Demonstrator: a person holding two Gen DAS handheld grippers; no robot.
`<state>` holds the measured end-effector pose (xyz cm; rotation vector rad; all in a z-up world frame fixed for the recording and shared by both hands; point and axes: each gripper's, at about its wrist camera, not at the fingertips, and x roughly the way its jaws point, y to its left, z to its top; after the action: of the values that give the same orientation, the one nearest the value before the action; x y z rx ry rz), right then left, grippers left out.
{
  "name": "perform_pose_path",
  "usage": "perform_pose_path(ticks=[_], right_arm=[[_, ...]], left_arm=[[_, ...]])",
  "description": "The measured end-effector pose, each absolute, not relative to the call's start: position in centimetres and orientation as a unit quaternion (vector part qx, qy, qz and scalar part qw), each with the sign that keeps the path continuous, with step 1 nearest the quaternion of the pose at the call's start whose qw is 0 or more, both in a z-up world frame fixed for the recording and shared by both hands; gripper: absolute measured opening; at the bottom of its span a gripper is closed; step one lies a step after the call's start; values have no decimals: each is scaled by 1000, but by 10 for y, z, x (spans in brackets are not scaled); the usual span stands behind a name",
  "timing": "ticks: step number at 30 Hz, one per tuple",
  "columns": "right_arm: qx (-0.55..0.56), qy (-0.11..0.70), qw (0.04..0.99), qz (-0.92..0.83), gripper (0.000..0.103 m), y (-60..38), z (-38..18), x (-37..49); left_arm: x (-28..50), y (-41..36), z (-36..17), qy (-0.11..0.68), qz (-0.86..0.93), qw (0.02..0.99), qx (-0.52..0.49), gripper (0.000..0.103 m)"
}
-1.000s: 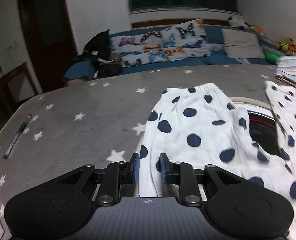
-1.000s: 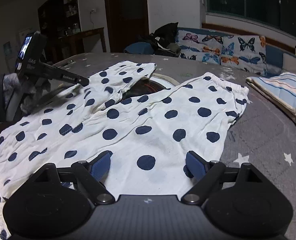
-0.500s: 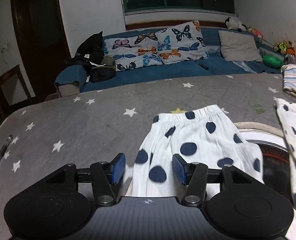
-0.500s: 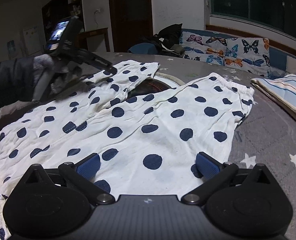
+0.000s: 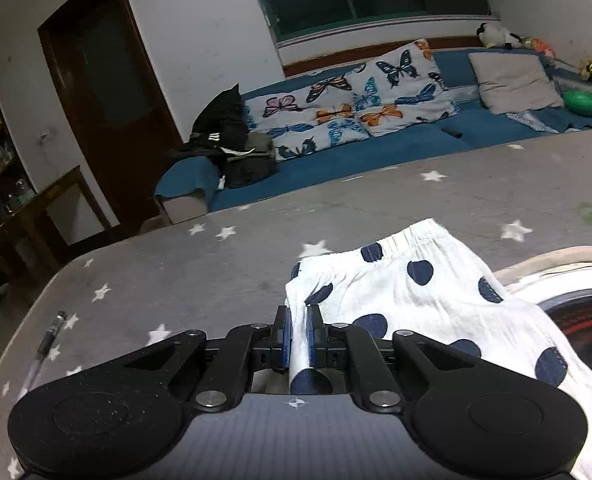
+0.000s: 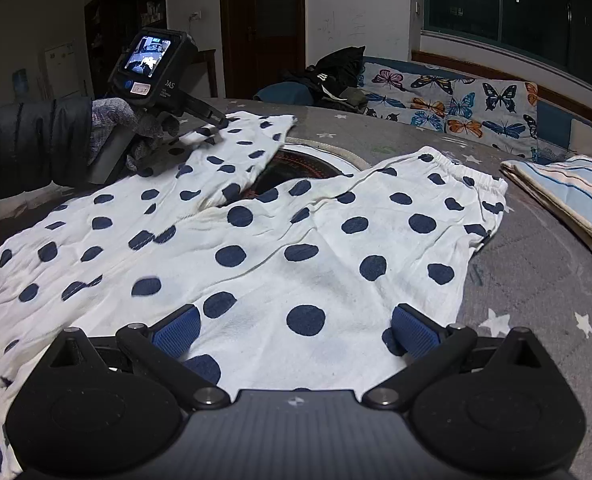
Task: Fold clothes
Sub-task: 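Release the leg and smooth the trousers flat with the left gripper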
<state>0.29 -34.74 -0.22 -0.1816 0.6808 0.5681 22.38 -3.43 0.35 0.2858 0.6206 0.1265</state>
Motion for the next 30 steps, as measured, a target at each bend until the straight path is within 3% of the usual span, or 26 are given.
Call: perform_pose_path(ticks=[1,3,8,10,12,21,30], right_arm=[[-87,329,899,275,103,-348,-2,3],[-87,329,899,275,103,-348,-2,3],[-87,329,899,275,103,-348,-2,3],[-87,329,899,275,103,-347,-2,2],[-88,329,899,274,103,-348,-3,3],[-88,329,899,275,103,-347,-2,3],[-89,329,899,274,103,-347,-3,3]], left_arm=[[224,-34,4,304,65,940,142,17],[226,-32,5,304,71,939,146,47],[211,-33,14,293,60,946,126,51],[202,-38,16,291,44,947,126,58],[195,-48,12,291,23,945,145,72],[183,-58,0,288,23,935,205,86],[116,-38,29,287,-7,948,140,85]])
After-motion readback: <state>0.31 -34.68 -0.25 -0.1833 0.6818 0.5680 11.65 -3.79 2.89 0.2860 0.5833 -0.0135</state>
